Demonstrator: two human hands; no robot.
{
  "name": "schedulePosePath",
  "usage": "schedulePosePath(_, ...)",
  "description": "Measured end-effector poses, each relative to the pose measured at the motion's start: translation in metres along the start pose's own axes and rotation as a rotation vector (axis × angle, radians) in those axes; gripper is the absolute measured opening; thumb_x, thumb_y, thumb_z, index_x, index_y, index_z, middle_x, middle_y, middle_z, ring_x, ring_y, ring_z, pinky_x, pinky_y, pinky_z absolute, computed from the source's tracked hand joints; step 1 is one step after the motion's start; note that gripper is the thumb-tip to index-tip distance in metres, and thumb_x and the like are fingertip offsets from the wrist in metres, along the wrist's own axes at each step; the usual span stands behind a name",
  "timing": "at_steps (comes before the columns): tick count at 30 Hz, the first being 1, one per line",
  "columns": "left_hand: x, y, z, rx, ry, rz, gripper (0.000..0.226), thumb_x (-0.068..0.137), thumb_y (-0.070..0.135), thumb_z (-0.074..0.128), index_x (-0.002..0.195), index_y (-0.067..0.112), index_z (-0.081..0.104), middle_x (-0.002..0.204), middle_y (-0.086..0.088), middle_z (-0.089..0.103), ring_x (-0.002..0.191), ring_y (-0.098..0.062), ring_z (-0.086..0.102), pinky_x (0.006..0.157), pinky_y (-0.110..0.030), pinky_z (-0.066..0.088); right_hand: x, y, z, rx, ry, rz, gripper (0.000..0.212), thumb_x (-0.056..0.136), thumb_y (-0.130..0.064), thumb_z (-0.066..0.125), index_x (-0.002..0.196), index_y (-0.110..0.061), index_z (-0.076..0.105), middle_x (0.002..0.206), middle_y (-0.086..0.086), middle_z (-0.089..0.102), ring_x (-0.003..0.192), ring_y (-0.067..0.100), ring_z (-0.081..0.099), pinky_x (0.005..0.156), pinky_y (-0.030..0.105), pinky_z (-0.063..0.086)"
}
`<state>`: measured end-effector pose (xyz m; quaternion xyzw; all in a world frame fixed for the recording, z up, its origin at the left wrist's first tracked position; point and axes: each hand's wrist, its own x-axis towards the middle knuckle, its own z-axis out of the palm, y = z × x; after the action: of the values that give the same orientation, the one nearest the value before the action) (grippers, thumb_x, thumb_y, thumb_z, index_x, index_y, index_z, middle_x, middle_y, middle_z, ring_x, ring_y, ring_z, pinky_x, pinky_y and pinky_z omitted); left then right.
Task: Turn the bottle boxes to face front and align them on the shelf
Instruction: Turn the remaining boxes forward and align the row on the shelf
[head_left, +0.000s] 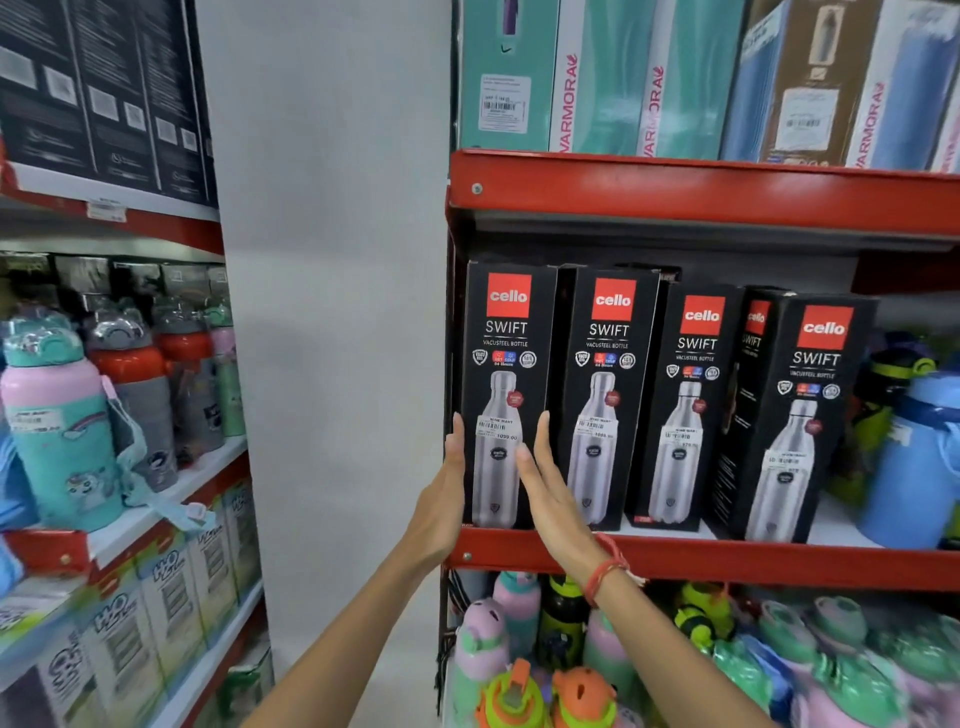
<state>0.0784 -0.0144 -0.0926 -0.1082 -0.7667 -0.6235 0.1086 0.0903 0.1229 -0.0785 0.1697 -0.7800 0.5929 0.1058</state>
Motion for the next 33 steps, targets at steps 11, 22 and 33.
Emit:
schedulePosePath(11,-0.022,0.010,0.004,0.100,0.007,0.030,0.056,0.082,0.079,0.006,0.136,0.068,-0.001,0.158,0.012,0.023,0.144,-0.022,0.029,0.118,-0.047,0.023,-0.015,-0.002,-0.014,-0.065,-0.062,0.013,0.059,0.090,-0.065,0.027,0.138,-0.062,-0.007,0.149,-0.030,0.009,0.139,0.001,0.015,0.116,0.046,0.019)
schedulePosePath(22,-0.032,0.038,0.089,0.219,0.171,0.344,0.040,0.101,0.041,0.031,0.136,0.027,0.044,0.137,0.011,0.047,0.126,0.001,0.043,0.109,-0.025,0.035,-0.012,0.023,-0.078,-0.100,0.436,-0.018,0.045,0.098,-0.038,0.037,0.141,-0.024,0.041,0.142,0.000,0.041,0.121,0.010,0.044,0.097,0.024,0.034)
schedulePosePath(33,-0.017,0.033,0.140,0.019,0.105,-0.102,0.081,0.080,0.074,0.002,0.151,0.036,0.004,0.160,0.007,0.012,0.147,-0.015,0.015,0.118,-0.038,0.010,-0.011,0.042,-0.111,-0.106,0.061,0.197,0.058,0.095,-0.058,0.020,0.148,-0.041,0.009,0.156,-0.013,0.022,0.143,0.017,0.022,0.114,0.039,0.015)
